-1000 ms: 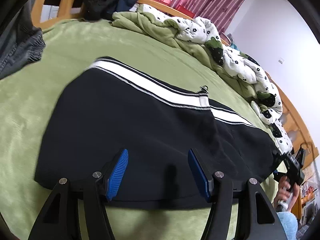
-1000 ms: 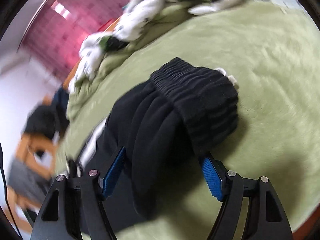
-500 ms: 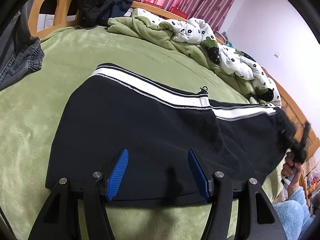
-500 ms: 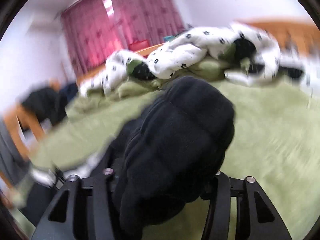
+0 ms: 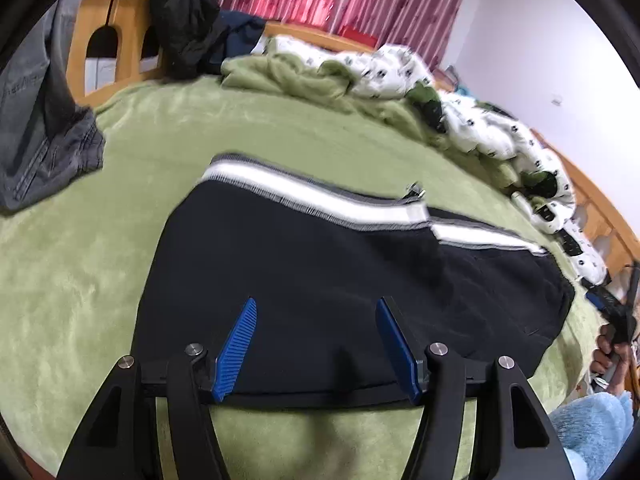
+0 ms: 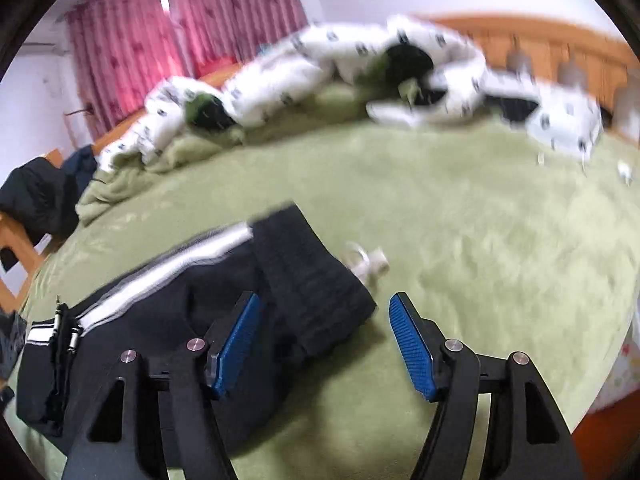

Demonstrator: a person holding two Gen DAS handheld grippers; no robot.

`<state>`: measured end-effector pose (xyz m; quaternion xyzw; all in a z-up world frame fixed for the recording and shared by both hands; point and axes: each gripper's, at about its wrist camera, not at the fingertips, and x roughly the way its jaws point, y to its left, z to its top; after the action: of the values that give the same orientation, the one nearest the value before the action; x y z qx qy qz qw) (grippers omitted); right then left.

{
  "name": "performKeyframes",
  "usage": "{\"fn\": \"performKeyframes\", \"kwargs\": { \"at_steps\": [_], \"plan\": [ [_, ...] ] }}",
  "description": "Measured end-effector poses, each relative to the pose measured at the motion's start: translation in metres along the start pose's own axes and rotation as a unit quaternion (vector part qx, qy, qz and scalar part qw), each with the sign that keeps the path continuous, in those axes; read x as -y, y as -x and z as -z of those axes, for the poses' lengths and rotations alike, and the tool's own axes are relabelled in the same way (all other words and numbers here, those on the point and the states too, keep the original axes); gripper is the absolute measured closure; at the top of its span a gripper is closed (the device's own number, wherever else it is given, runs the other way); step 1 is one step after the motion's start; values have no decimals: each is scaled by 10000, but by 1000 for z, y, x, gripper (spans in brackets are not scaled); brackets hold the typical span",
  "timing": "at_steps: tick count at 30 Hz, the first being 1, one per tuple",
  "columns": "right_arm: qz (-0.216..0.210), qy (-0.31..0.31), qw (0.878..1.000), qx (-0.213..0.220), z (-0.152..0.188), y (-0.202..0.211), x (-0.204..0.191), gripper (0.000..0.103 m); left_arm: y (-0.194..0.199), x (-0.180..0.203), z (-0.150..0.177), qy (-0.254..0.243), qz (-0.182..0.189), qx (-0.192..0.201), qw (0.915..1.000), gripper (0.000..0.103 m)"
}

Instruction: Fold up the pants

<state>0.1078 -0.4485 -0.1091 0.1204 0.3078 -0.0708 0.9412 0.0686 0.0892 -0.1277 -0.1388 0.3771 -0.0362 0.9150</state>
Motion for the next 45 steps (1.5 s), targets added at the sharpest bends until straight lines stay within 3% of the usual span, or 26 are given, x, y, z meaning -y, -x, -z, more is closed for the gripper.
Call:
{"fn": "performKeyframes", "kwargs": {
  "at_steps": [3, 5, 7, 9, 12, 15, 20, 23, 25, 28, 29, 30, 32, 35, 40, 44, 45],
  "plan": [
    [-170, 284, 9991, -276, 3, -16, -14, 35, -22, -4, 16, 94, -234, -382, 9990, 43],
    [105, 442, 9970, -626, 13, -43, -22, 31, -22, -2, 27, -61, -310, -339, 9989, 44],
    [603, 854, 9926, -621, 23, -55, -34, 31, -14, 1, 29, -128, -274, -367, 9989, 43],
    [842, 1052, 9884, -706, 23, -49, -47, 31, -1, -2, 27, 7, -114, -371, 9992, 43],
    [205, 949, 9931, -660, 11, -29, -74, 33, 17, -12, 23, 177, -32, -193, 9997, 43],
    [-282, 1239, 9902, -573, -2, -14, -127, 33, 21, -23, 20, 360, -228, -165, 9990, 43],
    [-1399, 1696, 9654, -1402, 8, -22, -233, 34, 30, -45, 19, 744, -446, -135, 9961, 43],
    [-2057, 2077, 9311, -2181, 37, -27, -288, 48, 41, -60, 21, 852, -391, -77, 9956, 43],
    [-2188, 2386, 9098, -2596, 61, -30, -316, 51, 46, -67, 23, 878, -407, -8, 9953, 43],
    [-1994, 2702, 8950, -2935, 89, -38, -334, 54, 50, -81, 26, 1016, -315, -7, 9943, 43],
    [-1944, 2753, 8903, -3061, 98, -38, -342, 60, 51, -83, 27, 1042, -291, -5, 9941, 43],
    [-1910, 2779, 8866, -3167, 101, -40, -346, 85, 51, -86, 28, 1055, -281, -2, 9940, 43],
    [-1974, 2703, 8909, -3071, 99, -33, -342, 95, 53, -90, 30, 1070, -259, 14, 9939, 43],
    [-2382, 2346, 8902, -3094, 88, -21, -328, 97, 55, -93, 31, 1092, -154, 55, 9939, 43],
    [-2112, 2608, 8583, -3883, 113, -40, -330, 97, 47, -95, 27, 1128, -40, 82, 9936, 43],
    [-2233, 3016, 8465, -3777, 101, -38, -341, 84, 41, -97, 23, 1113, -13, 106, 9937, 43],
    [-2320, 3050, 8516, -3576, 92, -34, -340, 78, 41, -98, 23, 1098, -19, 134, 9939, 43]
  ]
}}
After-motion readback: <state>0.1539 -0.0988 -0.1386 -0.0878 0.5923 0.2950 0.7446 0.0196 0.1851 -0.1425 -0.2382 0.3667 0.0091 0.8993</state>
